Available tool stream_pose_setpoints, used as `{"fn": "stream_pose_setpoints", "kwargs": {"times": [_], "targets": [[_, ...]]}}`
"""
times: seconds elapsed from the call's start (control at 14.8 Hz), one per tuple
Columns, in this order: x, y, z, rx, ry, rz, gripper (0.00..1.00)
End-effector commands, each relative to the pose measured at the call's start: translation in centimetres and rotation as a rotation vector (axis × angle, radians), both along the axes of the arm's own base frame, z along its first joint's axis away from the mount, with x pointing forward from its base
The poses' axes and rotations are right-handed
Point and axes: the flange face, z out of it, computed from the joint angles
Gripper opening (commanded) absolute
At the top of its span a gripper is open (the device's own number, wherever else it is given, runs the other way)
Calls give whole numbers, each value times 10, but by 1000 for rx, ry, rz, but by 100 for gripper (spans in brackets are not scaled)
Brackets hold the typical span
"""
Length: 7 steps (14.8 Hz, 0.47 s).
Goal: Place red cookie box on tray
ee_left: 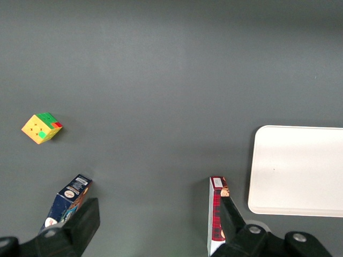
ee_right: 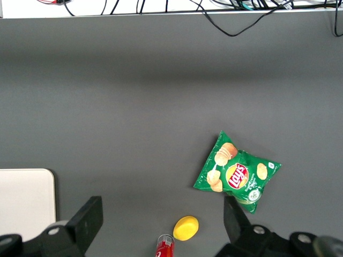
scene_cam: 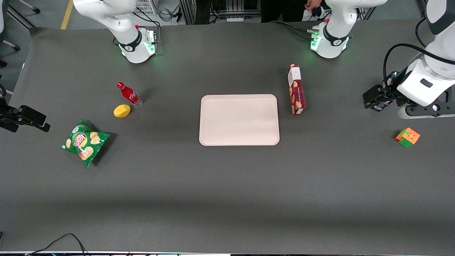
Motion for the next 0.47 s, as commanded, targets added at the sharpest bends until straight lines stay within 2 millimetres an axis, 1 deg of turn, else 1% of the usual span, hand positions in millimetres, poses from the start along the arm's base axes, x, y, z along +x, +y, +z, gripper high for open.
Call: {"fn": "stream_pose_setpoints", "kwargs": {"times": [0.0,0.2,0.41], "targets": [[5,0,5,-4,-6,-10,100],[6,-1,9,0,-15,-11,100],[6,-2,8,-1,-12,-13,100]]}}
